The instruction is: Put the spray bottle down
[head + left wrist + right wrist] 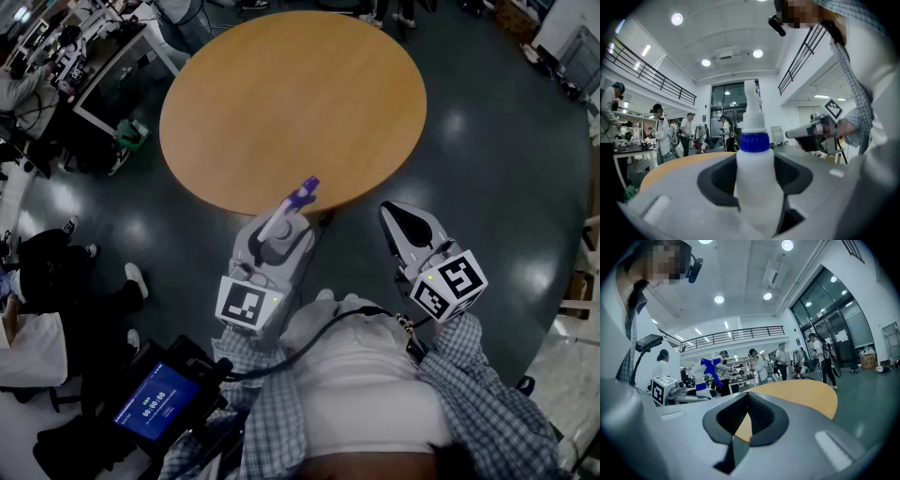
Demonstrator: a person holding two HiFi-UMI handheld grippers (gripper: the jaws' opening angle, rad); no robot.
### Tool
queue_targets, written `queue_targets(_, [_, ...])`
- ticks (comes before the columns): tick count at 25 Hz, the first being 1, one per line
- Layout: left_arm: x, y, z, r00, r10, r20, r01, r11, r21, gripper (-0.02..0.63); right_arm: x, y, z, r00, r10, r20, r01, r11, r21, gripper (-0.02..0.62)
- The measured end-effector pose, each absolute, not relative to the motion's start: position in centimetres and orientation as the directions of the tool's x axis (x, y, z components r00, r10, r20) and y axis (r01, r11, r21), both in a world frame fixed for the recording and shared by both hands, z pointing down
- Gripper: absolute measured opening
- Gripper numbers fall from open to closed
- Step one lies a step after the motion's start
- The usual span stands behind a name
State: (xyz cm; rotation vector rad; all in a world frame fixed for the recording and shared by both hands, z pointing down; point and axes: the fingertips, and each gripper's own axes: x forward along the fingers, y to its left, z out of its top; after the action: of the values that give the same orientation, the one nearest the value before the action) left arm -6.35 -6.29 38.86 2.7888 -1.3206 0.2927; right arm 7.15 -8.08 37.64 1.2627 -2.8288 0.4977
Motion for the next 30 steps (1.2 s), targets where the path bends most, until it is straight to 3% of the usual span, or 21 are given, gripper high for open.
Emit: queue_targets(30, [-6.3, -6.3, 39.2, 0.621, -0.761, 0.186, -0.768, -0.639, -0.051, 0.216, 7.4, -8.7, 38.4, -0.656, -0.74, 0.148, -0.742, 0.596, -0.309, 0.003])
